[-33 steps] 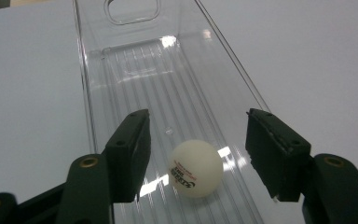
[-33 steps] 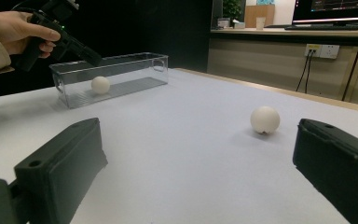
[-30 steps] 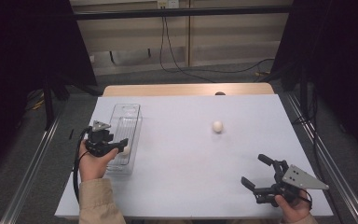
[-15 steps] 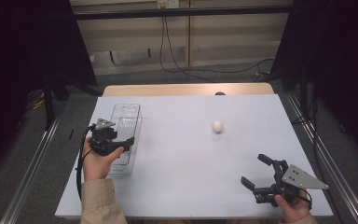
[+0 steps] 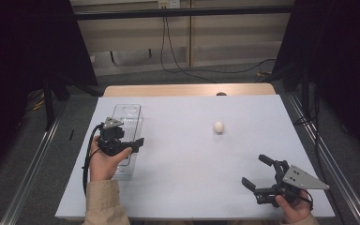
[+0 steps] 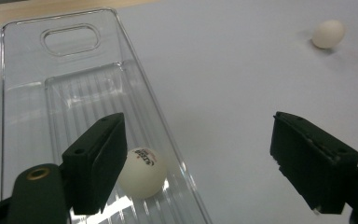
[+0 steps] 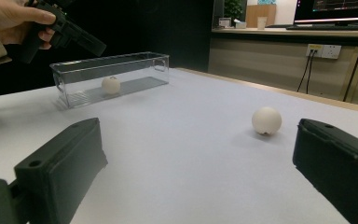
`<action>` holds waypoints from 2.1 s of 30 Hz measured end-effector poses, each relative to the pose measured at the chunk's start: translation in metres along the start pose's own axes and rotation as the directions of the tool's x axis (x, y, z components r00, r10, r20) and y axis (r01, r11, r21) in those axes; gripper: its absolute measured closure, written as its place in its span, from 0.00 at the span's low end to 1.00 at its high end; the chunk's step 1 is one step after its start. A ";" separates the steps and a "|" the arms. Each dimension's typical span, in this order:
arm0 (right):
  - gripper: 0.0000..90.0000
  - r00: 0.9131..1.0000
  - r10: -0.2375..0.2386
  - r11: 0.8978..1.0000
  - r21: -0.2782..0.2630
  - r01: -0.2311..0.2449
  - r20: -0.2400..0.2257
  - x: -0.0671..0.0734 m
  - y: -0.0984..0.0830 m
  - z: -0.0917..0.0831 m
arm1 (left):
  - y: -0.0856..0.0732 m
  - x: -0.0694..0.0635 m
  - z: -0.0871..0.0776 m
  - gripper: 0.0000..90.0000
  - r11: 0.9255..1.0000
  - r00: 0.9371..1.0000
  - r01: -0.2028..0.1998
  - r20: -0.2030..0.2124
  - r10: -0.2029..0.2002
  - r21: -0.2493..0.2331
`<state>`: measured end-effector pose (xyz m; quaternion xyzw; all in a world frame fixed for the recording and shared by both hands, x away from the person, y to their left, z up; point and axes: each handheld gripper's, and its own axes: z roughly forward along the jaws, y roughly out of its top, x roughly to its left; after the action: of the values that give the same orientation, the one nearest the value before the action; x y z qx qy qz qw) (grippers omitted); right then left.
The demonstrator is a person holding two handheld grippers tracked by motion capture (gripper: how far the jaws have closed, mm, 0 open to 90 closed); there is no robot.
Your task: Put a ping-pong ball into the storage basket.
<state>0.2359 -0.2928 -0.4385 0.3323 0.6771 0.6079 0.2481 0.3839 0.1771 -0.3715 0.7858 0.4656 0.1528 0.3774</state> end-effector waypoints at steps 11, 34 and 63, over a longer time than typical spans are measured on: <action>0.01 1.000 -0.001 1.000 0.003 0.001 0.002 0.000 0.000 0.001 | 0.005 -0.014 0.008 0.18 1.000 0.999 -0.020 0.040 0.020 -0.001; 0.01 1.000 0.000 1.000 0.006 0.000 0.003 -0.001 0.000 0.001 | 0.010 -0.034 0.019 0.15 0.999 0.995 -0.050 0.088 0.050 0.008; 0.01 1.000 0.001 1.000 0.007 -0.002 0.004 -0.001 0.000 0.001 | 0.012 -0.056 0.038 0.14 0.996 0.989 -0.086 0.121 0.084 0.013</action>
<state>0.2369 -0.2931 -0.4387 0.3347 0.6785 0.6051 0.2477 0.3844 0.1094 -0.3820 0.8160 0.4095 0.1167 0.3910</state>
